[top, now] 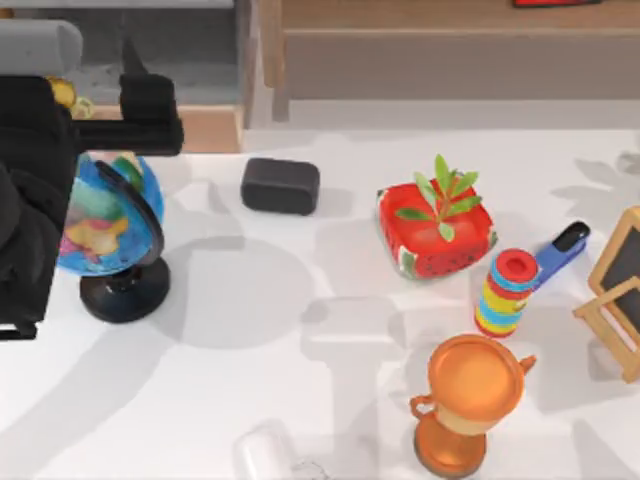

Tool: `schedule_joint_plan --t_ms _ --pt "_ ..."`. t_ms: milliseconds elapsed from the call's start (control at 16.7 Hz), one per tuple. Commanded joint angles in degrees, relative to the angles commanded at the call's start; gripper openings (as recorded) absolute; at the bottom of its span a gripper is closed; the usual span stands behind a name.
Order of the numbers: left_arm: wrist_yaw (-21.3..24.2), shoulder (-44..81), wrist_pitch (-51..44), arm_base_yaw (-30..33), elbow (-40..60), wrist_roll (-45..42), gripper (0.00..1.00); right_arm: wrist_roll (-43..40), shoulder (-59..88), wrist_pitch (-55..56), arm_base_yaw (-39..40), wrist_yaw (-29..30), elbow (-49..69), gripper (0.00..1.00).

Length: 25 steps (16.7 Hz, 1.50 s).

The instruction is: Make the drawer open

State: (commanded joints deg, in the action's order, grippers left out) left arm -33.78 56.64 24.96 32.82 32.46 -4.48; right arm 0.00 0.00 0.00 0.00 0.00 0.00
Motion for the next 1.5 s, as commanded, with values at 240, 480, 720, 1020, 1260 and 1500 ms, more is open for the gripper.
schedule_joint_plan --t_ms 240,480,720,1020,1260,1500 --pt "7.7 9.7 6.0 -10.6 4.2 -11.7 1.00 0.0 0.0 0.0 0.0 0.0 0.0 1.00" --pt "19.5 24.1 14.6 -24.9 10.0 -29.1 1.00 0.0 0.0 0.0 0.0 0.0 0.0 1.00" --pt "33.1 40.7 24.1 -38.8 16.6 -48.7 1.00 0.0 0.0 0.0 0.0 0.0 0.0 1.00" --pt "49.2 60.3 34.9 -50.8 24.7 -71.1 1.00 0.0 0.0 0.0 0.0 0.0 0.0 1.00" --pt "58.0 71.0 40.8 -55.7 29.3 -83.0 1.00 0.0 0.0 0.0 0.0 0.0 0.0 1.00" --pt "60.4 74.0 42.4 -56.8 30.6 -86.3 1.00 0.0 0.0 0.0 0.0 0.0 0.0 1.00"
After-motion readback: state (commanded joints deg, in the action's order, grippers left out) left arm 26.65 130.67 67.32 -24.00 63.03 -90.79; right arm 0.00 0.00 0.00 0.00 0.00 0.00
